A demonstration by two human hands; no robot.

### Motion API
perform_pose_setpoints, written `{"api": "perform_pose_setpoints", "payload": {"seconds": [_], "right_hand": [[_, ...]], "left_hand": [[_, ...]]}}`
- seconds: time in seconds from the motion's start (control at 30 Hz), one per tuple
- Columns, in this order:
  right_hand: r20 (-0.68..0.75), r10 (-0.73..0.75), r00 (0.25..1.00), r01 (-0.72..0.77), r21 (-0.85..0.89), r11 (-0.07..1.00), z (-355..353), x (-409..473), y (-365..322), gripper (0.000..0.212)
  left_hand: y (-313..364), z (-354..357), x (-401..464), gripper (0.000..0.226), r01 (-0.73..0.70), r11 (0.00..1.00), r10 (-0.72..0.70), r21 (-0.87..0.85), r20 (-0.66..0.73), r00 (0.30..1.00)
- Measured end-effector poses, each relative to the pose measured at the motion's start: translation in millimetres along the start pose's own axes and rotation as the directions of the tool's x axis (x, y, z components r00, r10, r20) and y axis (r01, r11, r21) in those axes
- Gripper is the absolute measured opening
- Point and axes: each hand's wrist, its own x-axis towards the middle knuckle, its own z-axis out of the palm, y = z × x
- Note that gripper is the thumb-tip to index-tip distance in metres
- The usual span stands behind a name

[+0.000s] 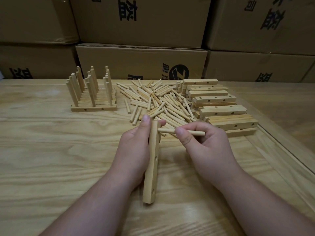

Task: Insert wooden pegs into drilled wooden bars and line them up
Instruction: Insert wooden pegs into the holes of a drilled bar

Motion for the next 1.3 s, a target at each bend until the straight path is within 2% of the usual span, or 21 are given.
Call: {"api": "perform_pose_setpoints", "payload": {"seconds": [0.13,0.33,0.43,0.57,0.83,1.07,1.3], "right_hand": [[0.002,-0.037,0.999,0.037,-0.037,0.999,-1.8,-2.1,-0.9,0.012],[0.022,-0.074,0.997,0.077,-0.191,0.978,-8.9,0.8,-3.9,0.012],[0.028,-0.053,0.998,0.058,-0.208,0.976,-10.1,3.4,-4.0,0.012],[0.056,-0.112,0.992,0.124,-0.302,0.945,-2.2,2.0,-10.5,0.015],[0.036,-0.010,0.999,0.015,-0.143,0.990,-3.3,4.3,-8.1,0.014],[0.021,-0.038,0.999,0.041,-0.173,0.984,4.5,4.7,-6.0,0.012],[0.061,0.013,0.998,-0.005,-0.123,0.992,0.5,7.2,-6.2,0.014]], "left_hand": [[-1.5,1.8,-0.1,0.046,-0.062,0.992,0.064,0.110,-0.016,0.998],[-5.1,3.7,1.0,0.055,-0.131,0.950,0.126,0.283,0.036,0.991],[-3.4,4.7,-0.2,0.054,-0.147,0.935,0.135,0.322,0.059,0.989],[-1.7,5.3,-0.7,0.053,-0.145,0.929,0.143,0.340,0.031,0.989],[0.6,3.6,-1.4,0.059,-0.146,0.917,0.141,0.371,0.041,0.989],[-0.5,5.1,-0.4,0.054,-0.127,0.921,0.149,0.368,-0.032,0.988],[-0.5,2.5,0.0,0.058,-0.129,0.928,0.134,0.349,0.012,0.991]]}}
